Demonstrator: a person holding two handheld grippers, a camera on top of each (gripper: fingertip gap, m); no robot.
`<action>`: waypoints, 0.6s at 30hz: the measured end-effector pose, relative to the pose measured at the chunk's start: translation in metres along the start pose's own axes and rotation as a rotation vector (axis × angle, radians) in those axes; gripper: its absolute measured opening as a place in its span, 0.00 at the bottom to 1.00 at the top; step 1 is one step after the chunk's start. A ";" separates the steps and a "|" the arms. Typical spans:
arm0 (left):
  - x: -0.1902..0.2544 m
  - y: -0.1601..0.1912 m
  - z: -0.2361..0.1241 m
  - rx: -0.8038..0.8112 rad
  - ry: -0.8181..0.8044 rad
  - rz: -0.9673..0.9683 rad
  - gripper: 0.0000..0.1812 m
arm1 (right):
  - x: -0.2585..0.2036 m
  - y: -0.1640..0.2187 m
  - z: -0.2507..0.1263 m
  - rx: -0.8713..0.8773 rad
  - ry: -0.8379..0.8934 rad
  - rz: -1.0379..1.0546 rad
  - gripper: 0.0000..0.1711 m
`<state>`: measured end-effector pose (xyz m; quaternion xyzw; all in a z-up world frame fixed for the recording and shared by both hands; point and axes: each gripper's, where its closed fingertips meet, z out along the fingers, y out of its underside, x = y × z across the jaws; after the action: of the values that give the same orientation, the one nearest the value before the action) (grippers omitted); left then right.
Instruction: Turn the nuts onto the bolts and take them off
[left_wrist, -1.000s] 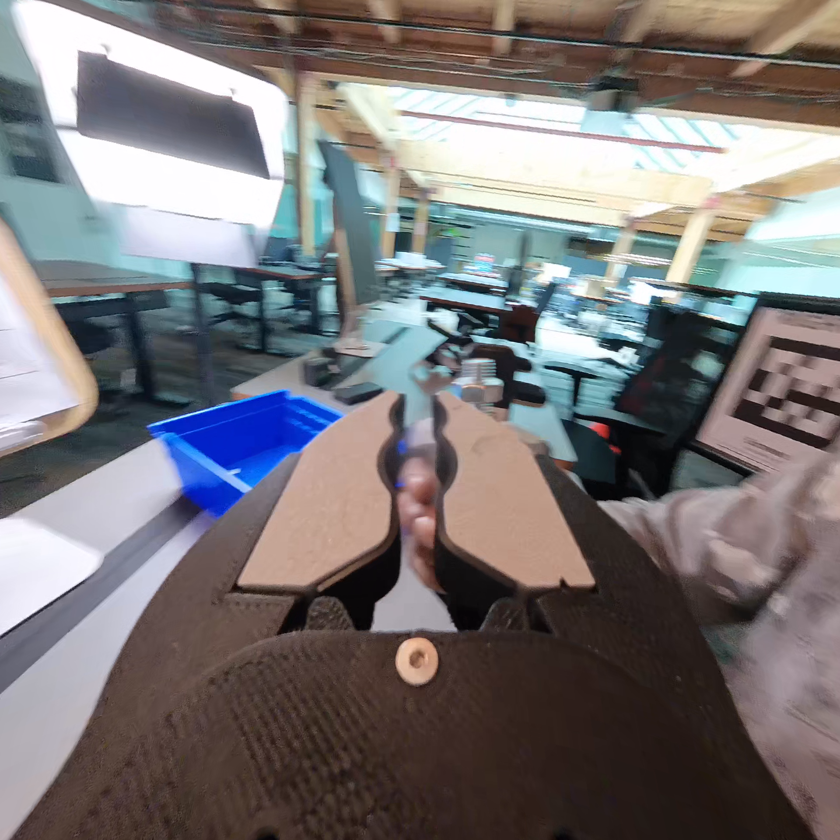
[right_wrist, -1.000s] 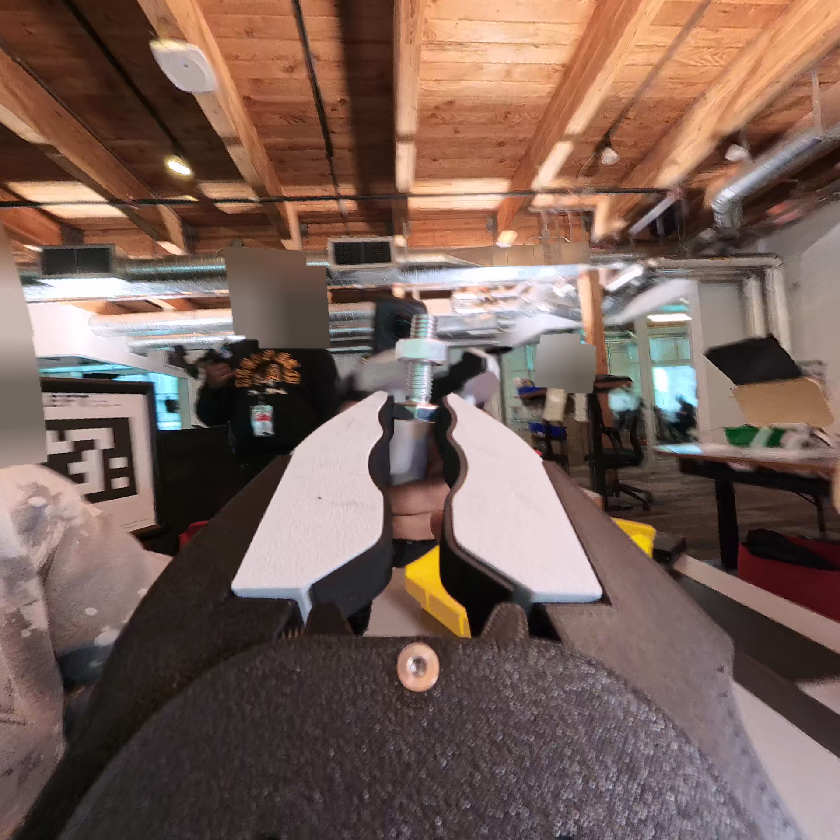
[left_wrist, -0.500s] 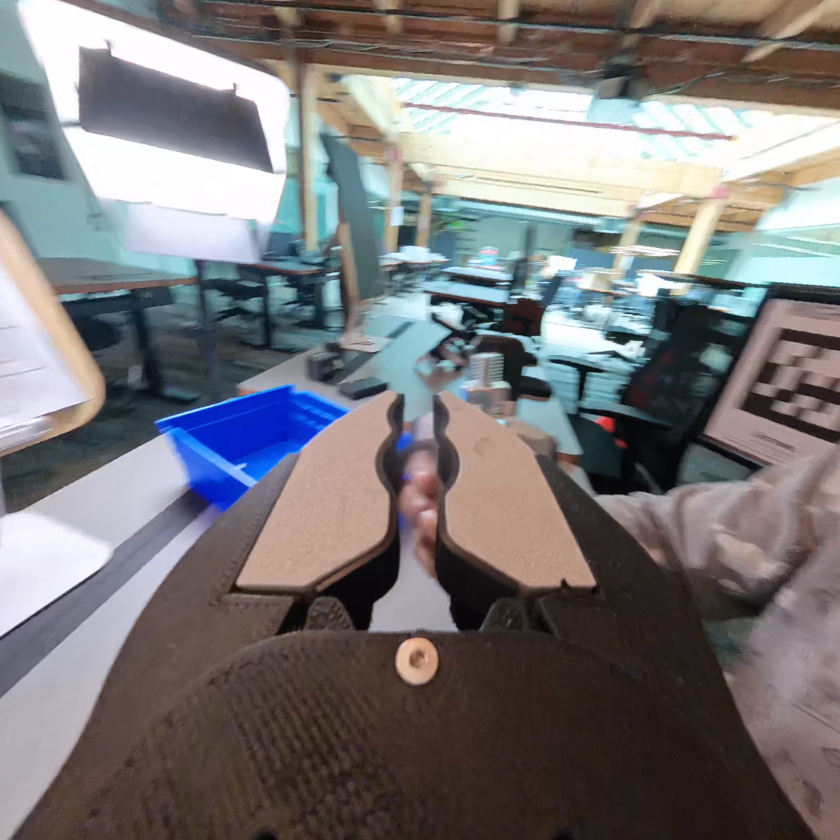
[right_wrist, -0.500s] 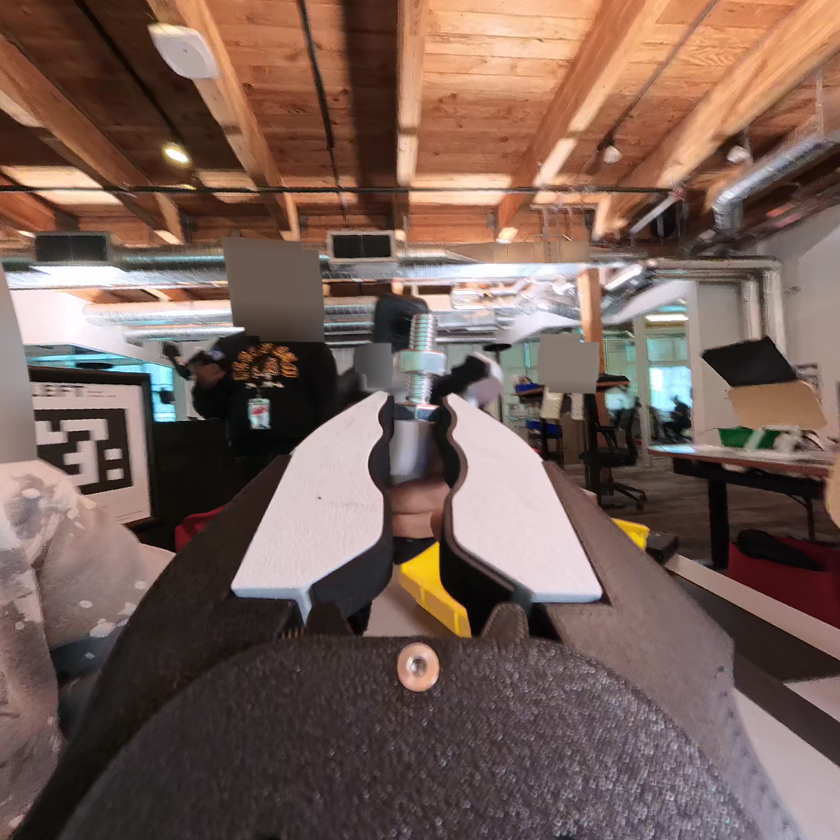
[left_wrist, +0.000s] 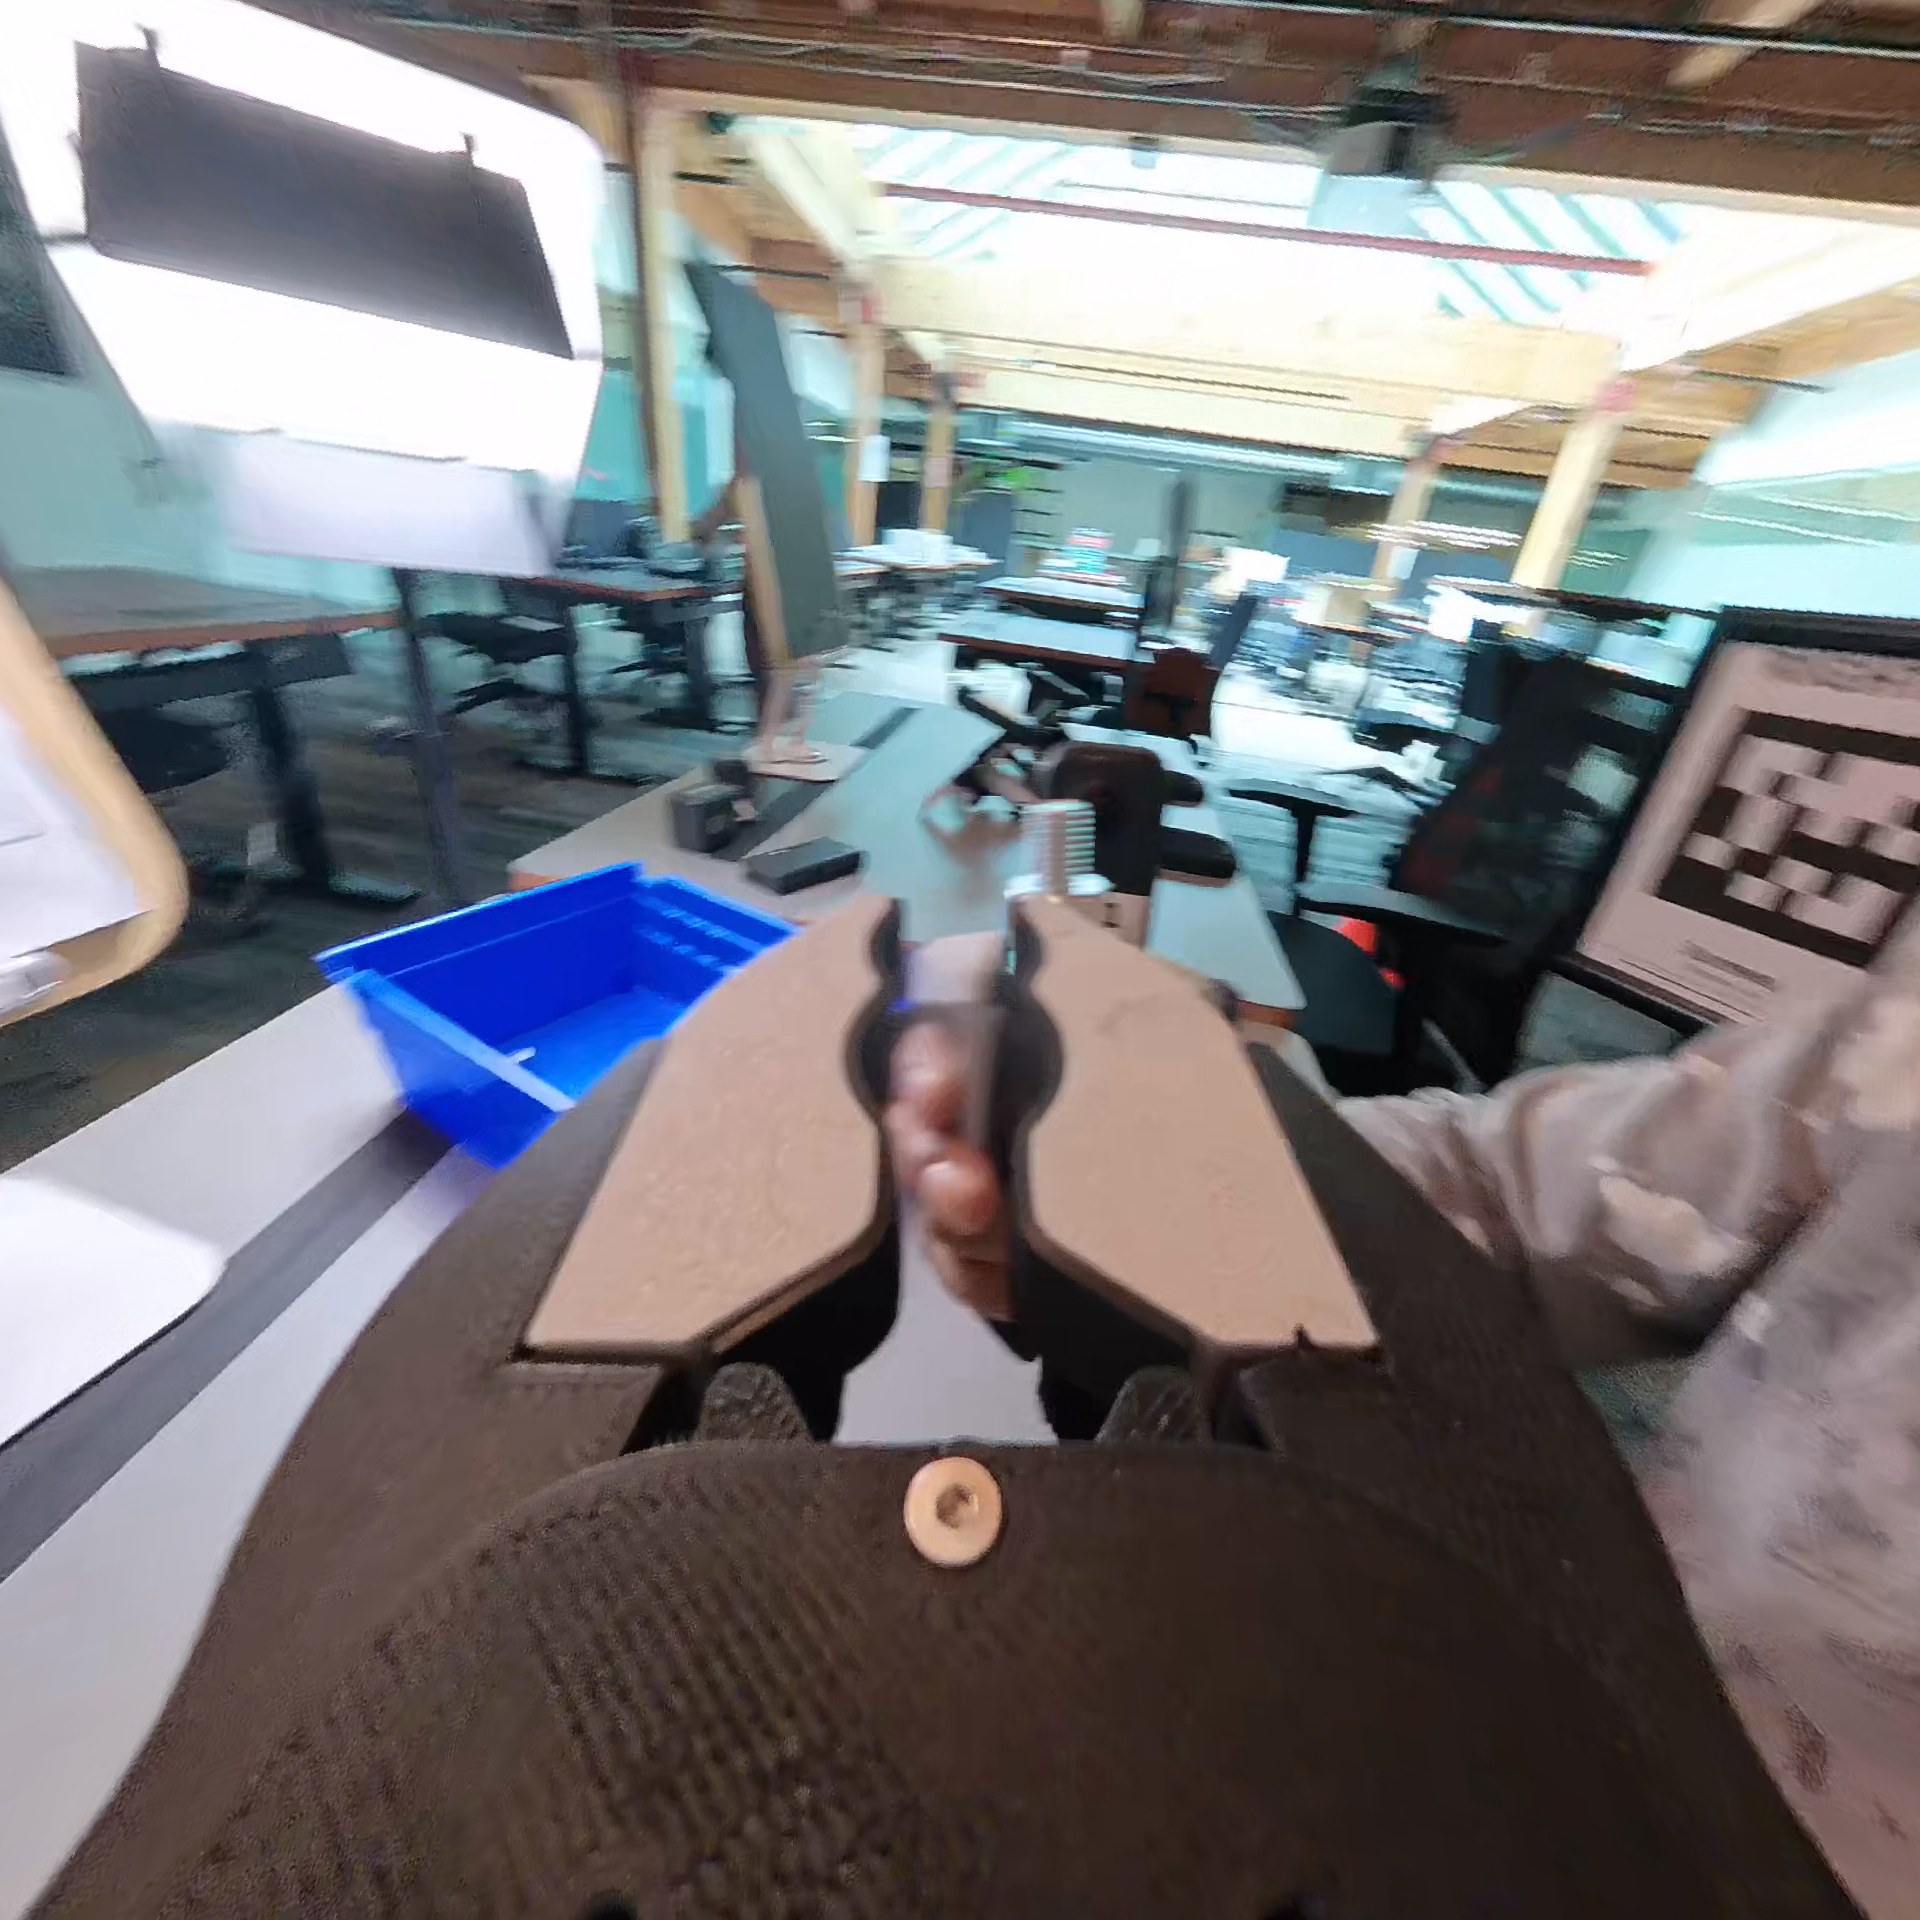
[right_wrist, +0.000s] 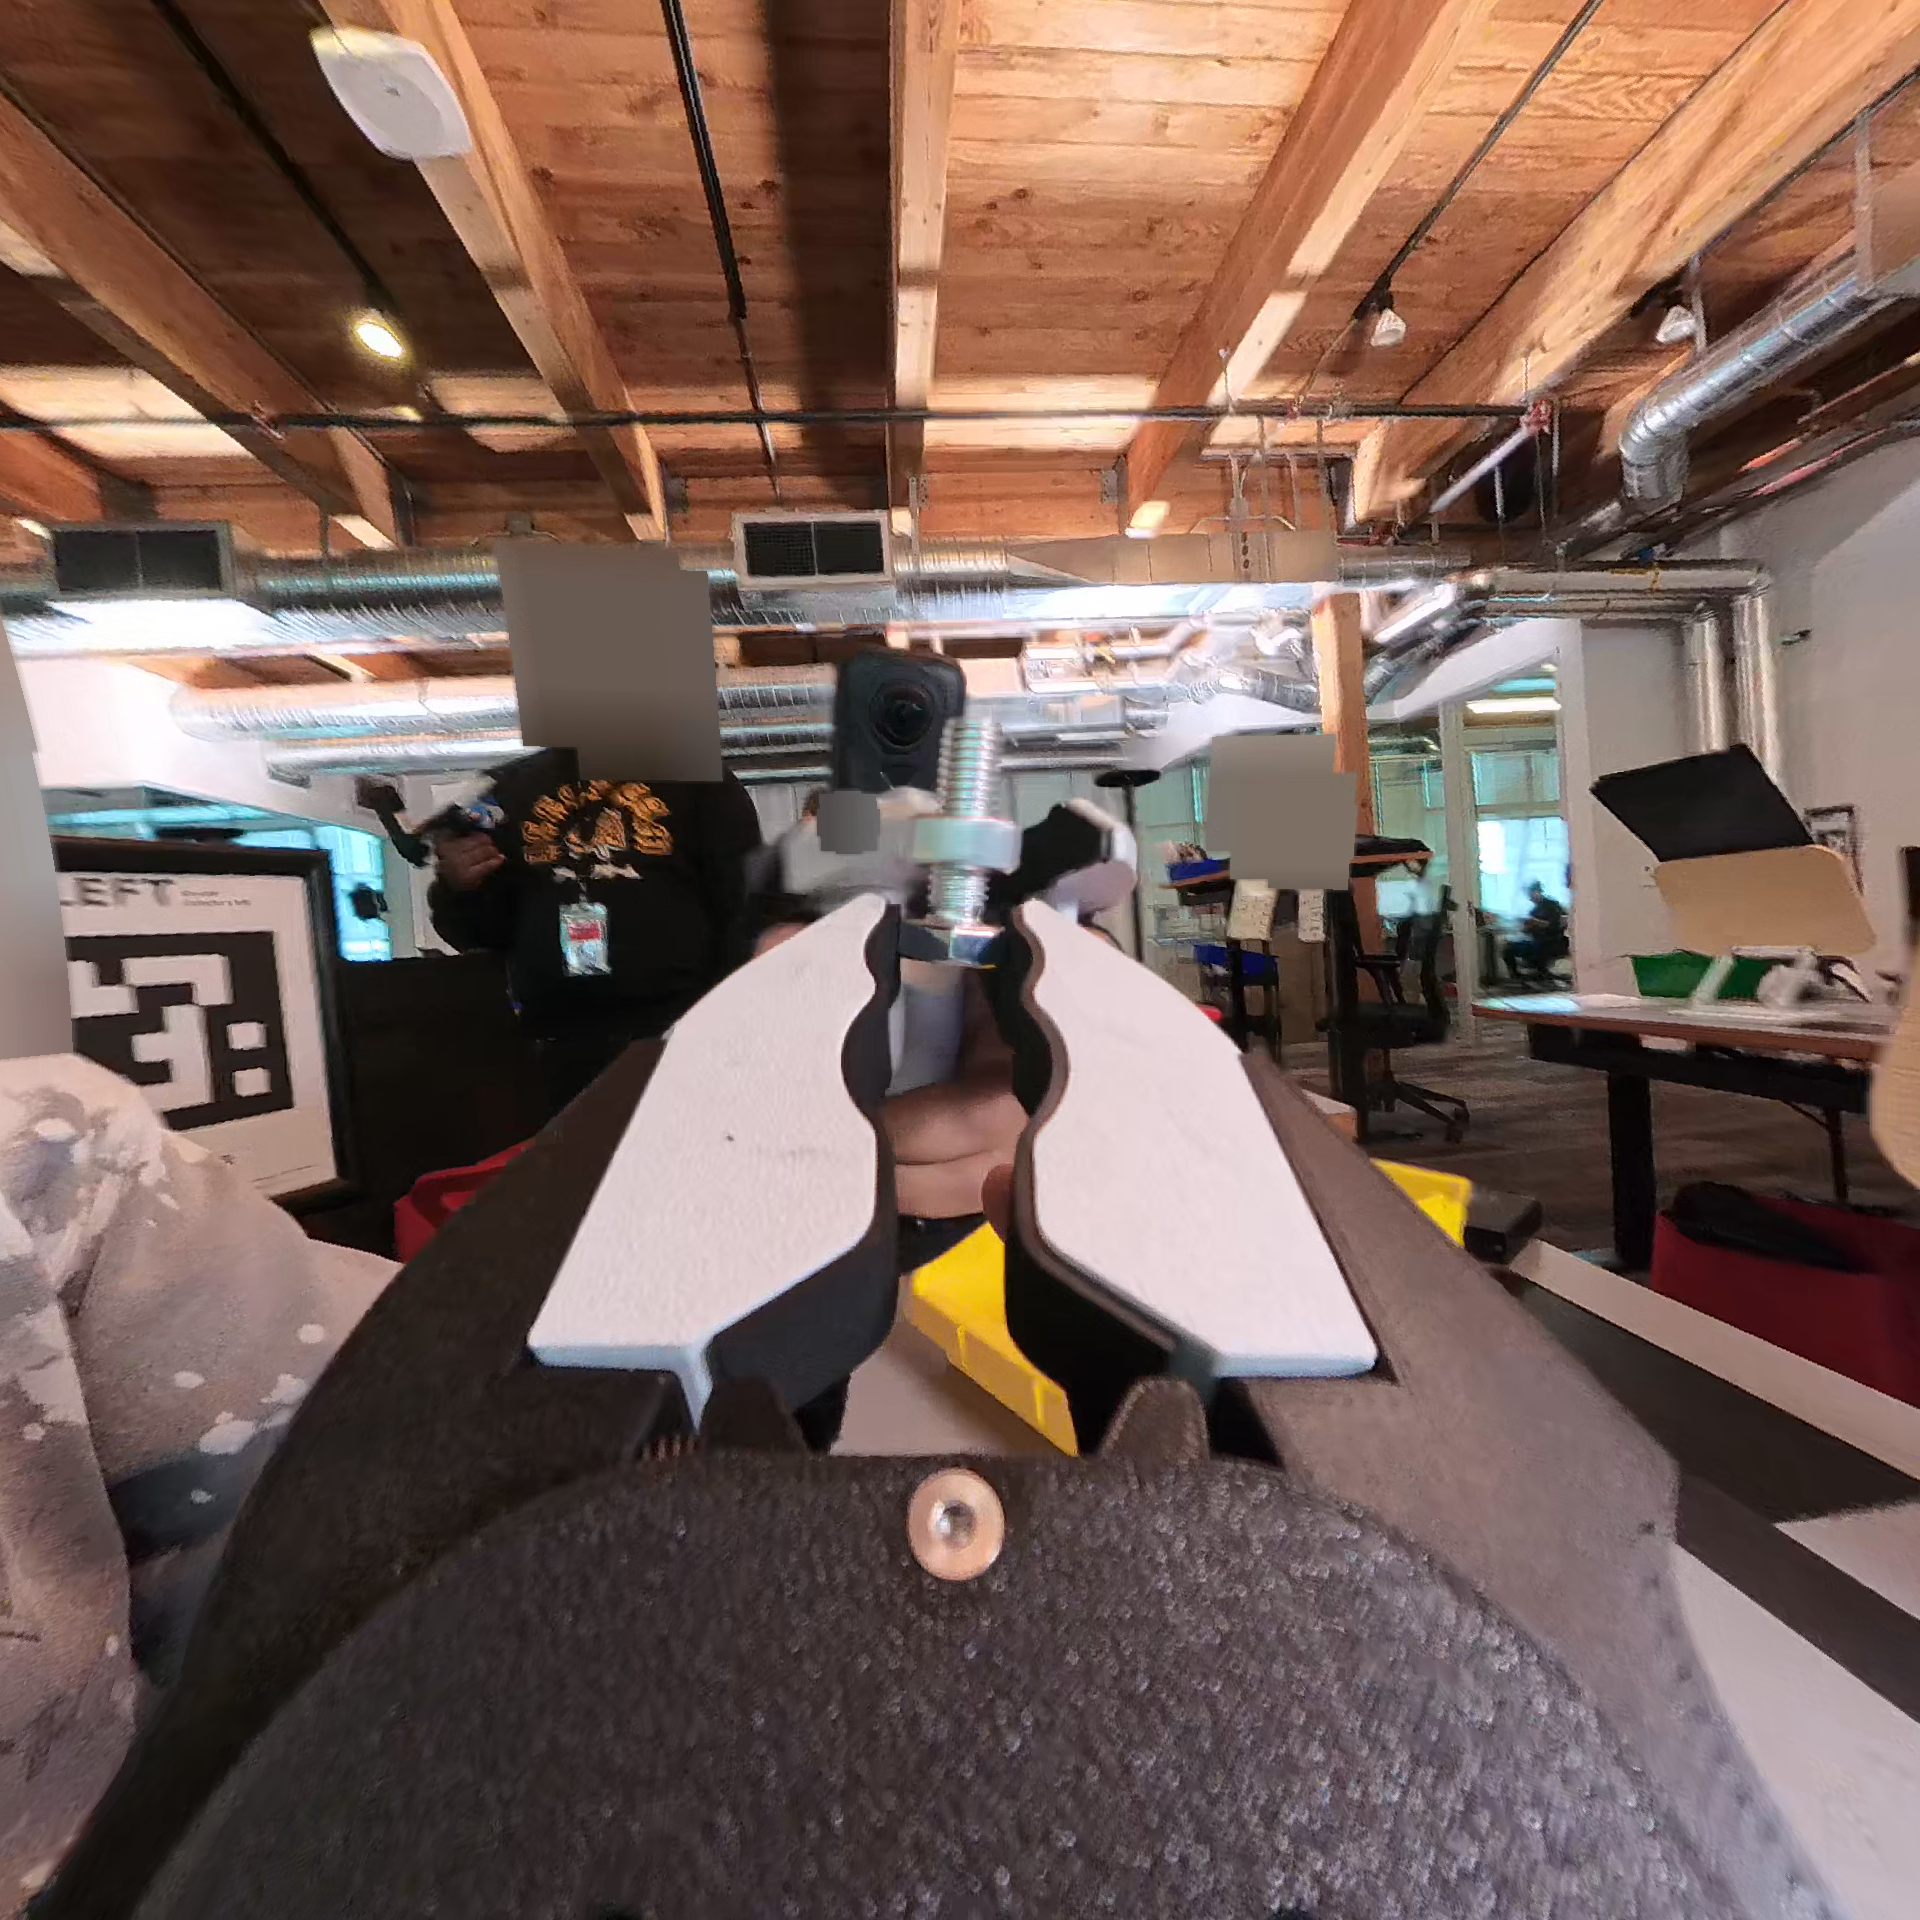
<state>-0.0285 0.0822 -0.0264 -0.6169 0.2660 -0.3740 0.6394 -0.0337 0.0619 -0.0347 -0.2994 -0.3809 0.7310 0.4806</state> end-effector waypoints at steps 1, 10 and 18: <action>-0.012 0.000 -0.004 0.006 -0.067 0.016 0.08 | -0.003 -0.003 -0.001 0.016 -0.031 0.010 0.11; 0.014 -0.004 0.000 0.030 0.075 0.014 0.19 | 0.000 0.001 0.000 -0.022 0.005 -0.016 0.11; -0.017 0.005 -0.006 -0.012 -0.078 0.042 0.11 | -0.004 -0.004 -0.001 -0.011 -0.017 -0.030 0.11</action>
<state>-0.0428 0.0922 -0.0338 -0.6293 0.2560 -0.3345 0.6531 -0.0296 0.0594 -0.0316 -0.2899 -0.3933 0.7242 0.4865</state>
